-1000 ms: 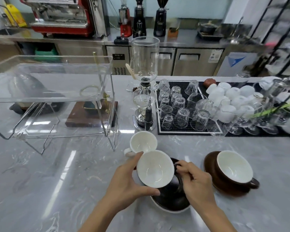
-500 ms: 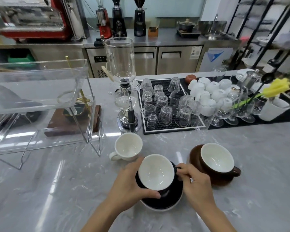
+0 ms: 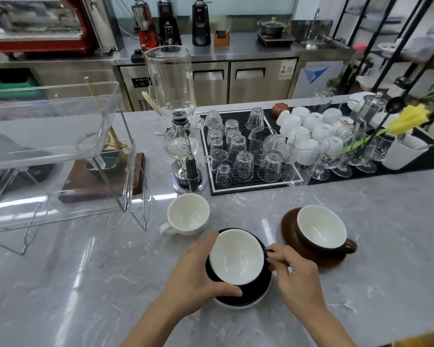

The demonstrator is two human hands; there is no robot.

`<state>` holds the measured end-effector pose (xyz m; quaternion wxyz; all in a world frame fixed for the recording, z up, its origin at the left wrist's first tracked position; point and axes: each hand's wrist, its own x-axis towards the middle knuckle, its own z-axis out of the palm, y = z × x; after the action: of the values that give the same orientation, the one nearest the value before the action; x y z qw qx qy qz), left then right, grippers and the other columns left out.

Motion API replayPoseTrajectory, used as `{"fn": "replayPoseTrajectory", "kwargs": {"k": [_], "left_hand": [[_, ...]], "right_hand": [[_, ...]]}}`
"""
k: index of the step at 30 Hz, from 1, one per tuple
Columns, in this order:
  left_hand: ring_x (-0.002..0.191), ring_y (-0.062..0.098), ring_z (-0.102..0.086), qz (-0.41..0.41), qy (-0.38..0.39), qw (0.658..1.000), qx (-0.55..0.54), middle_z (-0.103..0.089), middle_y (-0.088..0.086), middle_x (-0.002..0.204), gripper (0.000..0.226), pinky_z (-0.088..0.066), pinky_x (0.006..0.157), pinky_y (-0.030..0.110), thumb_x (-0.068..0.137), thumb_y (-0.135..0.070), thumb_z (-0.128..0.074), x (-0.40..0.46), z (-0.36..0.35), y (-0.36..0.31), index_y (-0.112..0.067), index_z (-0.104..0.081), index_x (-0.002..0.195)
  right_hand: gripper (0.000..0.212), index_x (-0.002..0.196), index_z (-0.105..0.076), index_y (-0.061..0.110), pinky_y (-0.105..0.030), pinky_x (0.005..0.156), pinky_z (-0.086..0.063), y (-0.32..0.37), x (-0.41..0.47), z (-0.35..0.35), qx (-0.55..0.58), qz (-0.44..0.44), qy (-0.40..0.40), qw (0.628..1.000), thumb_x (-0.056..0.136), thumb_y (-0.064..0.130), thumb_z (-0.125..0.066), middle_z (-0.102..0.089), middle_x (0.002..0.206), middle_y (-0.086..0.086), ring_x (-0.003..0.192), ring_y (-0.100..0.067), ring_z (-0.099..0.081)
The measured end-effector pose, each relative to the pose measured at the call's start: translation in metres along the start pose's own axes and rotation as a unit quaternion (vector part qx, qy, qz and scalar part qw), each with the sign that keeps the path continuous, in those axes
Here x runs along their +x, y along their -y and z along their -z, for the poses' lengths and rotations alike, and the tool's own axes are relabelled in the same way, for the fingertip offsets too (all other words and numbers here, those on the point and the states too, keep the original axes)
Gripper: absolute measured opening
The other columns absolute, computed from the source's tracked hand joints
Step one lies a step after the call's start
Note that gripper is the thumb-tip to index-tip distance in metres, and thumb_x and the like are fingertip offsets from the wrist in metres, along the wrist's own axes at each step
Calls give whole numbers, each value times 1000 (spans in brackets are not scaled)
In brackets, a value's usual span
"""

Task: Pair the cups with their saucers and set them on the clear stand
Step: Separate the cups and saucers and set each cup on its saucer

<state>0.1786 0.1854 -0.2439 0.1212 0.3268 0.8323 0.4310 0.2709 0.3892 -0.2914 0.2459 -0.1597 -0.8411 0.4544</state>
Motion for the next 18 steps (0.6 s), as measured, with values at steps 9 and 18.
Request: {"fn": "replayPoseTrajectory", "kwargs": {"k": [9, 18], "left_hand": [[119, -22, -45, -15, -6, 1000, 2, -46, -53, 127, 92, -30, 93, -2, 50, -39, -97, 0, 0, -2, -61, -45, 123], [122, -17, -46, -8, -3, 1000, 8, -50, -47, 130, 94, -29, 94, -1, 50, -43, -95, -1, -2, 4, -59, -46, 129]], "right_hand": [[32, 86, -74, 16, -33, 78, -56, -2, -2, -1, 23, -12, -8, 1000, 80, -15, -70, -70, 97, 27, 87, -5, -69], [45, 82, -67, 32, -9, 83, -49, 5, -3, 2, 43, -48, -2, 998, 81, -13, -70, -71, 99, 26, 95, 2, -67]]}}
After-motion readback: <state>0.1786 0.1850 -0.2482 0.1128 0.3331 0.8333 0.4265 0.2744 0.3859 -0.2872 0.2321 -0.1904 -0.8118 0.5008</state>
